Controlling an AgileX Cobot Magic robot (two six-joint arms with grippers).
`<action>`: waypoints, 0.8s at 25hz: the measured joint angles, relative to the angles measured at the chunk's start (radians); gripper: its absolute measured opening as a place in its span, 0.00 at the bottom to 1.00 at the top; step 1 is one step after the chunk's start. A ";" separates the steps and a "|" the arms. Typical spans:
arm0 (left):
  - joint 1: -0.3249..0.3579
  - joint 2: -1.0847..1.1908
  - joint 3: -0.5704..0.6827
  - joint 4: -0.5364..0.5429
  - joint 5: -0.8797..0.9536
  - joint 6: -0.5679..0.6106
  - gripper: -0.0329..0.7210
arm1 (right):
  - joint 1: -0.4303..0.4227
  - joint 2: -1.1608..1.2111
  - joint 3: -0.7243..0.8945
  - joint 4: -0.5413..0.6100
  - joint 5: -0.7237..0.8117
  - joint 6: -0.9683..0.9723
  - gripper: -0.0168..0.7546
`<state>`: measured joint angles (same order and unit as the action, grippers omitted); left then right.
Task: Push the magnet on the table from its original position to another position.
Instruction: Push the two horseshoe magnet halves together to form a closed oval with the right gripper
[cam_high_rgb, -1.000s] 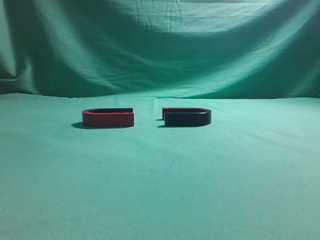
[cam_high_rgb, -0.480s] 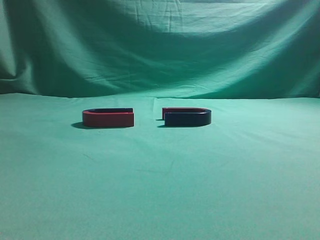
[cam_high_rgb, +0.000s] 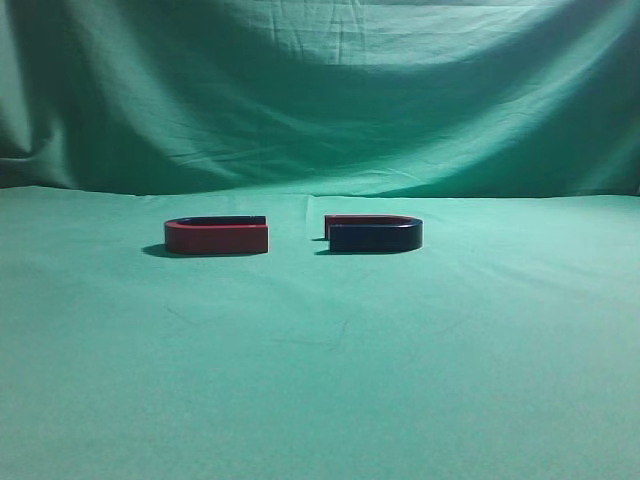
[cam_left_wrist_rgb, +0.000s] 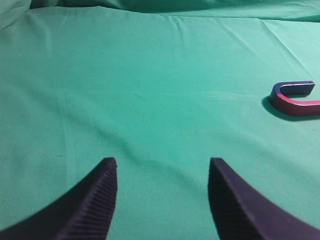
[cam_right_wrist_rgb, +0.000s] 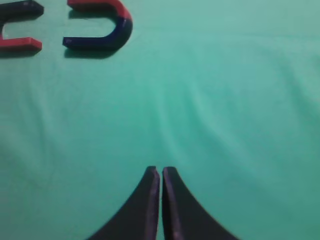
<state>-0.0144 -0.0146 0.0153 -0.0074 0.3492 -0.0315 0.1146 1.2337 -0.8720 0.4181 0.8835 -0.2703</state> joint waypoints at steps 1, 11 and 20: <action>0.000 0.000 0.000 0.000 0.000 0.000 0.54 | 0.020 0.044 -0.029 0.008 0.004 -0.006 0.02; 0.000 0.000 0.000 0.000 0.000 0.000 0.54 | 0.206 0.447 -0.329 0.021 -0.037 0.005 0.02; 0.000 0.000 0.000 0.000 0.000 0.000 0.54 | 0.227 0.741 -0.603 -0.173 0.007 0.179 0.02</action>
<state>-0.0144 -0.0146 0.0153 -0.0074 0.3492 -0.0315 0.3412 1.9744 -1.4750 0.2447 0.8908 -0.0908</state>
